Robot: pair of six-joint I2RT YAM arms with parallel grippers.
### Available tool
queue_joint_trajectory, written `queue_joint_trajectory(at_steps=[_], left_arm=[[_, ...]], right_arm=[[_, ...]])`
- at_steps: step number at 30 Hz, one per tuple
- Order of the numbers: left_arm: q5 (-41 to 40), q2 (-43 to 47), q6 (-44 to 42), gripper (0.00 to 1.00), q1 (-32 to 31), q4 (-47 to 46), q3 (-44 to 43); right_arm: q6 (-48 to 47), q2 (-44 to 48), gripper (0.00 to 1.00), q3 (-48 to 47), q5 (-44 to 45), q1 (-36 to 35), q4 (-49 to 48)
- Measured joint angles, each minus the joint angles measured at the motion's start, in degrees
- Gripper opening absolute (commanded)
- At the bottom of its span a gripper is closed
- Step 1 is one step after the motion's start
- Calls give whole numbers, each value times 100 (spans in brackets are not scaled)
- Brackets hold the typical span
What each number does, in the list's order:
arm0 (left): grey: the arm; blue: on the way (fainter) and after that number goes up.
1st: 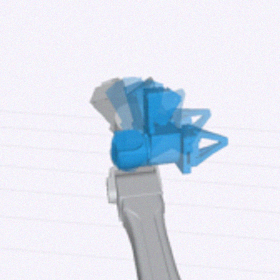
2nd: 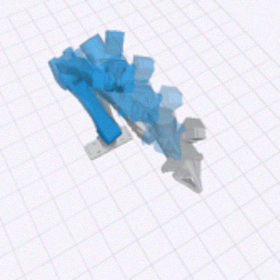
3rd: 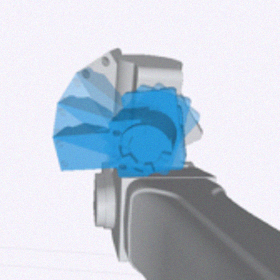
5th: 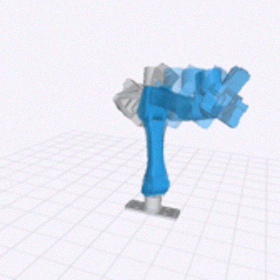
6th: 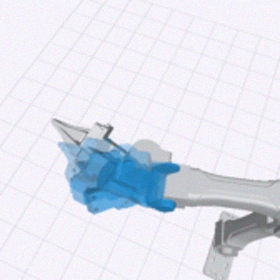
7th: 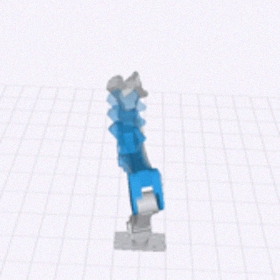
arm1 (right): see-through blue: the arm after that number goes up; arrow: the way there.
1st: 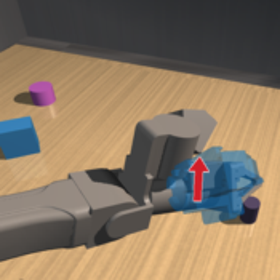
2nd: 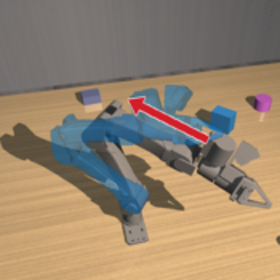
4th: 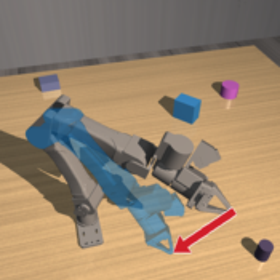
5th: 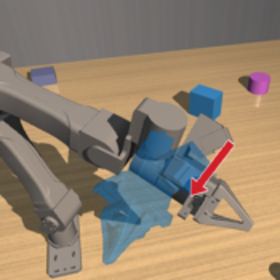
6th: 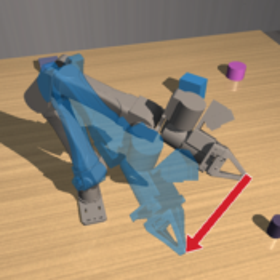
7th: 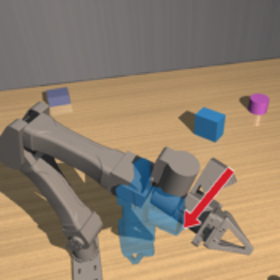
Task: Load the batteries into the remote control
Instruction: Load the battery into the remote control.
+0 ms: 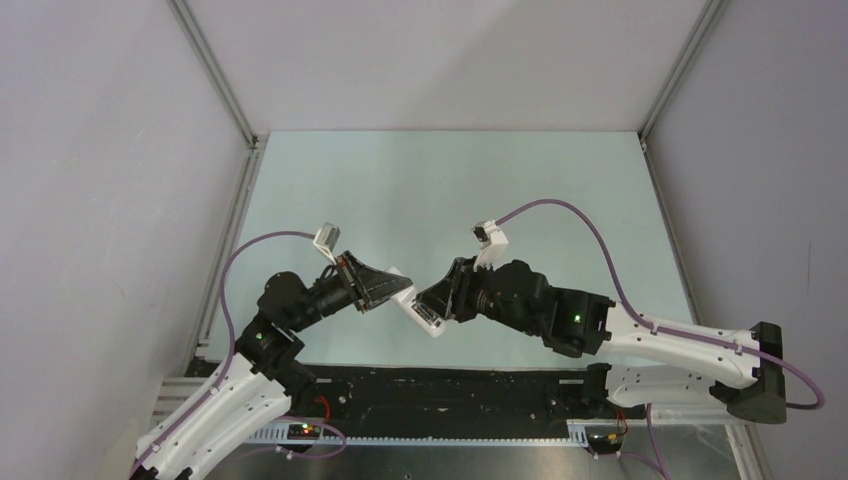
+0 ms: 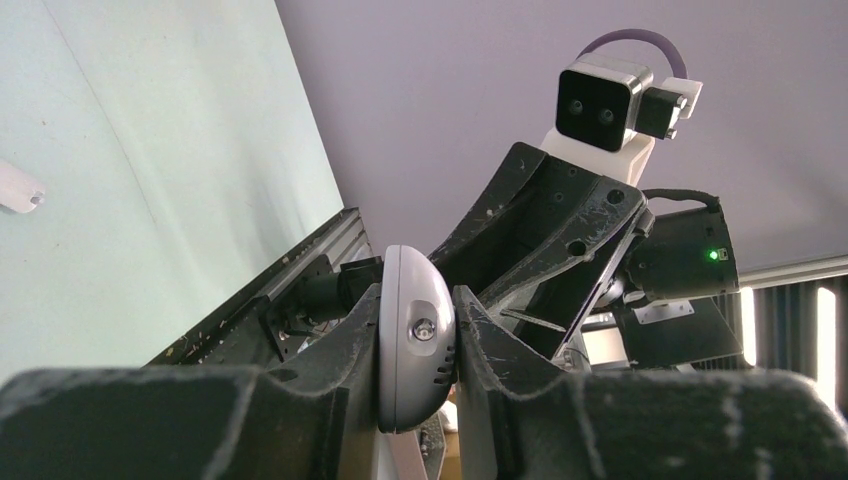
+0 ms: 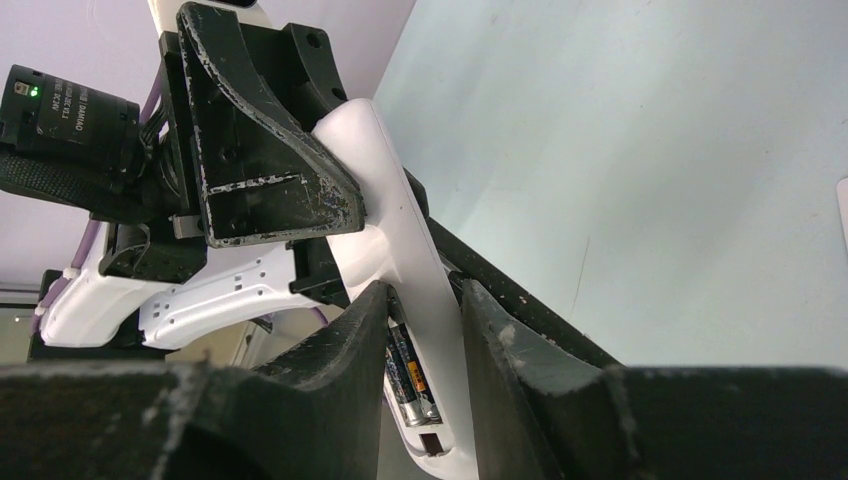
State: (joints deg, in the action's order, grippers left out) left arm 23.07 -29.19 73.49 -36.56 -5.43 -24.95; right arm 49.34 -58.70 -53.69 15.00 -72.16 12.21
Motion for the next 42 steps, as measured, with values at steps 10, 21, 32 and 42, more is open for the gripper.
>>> queue_joint_trajectory(at_steps=[10, 21, 32, 42], left_arm=[[-13, -22, 0, 2, -2, 7, 0], [-57, -50, 2, 2, -2, -4, 0], [-149, -37, 2, 2, -2, -11, 0], [-120, 17, -164, 0, -2, -13, 0]], right_arm=[[17, 20, 35, 42, 7, 0, -22], [17, 269, 44, 262, 59, -9, -9], [13, 485, 49, 420, 129, -15, -15], [-105, 767, 60, 750, 87, -24, -380]])
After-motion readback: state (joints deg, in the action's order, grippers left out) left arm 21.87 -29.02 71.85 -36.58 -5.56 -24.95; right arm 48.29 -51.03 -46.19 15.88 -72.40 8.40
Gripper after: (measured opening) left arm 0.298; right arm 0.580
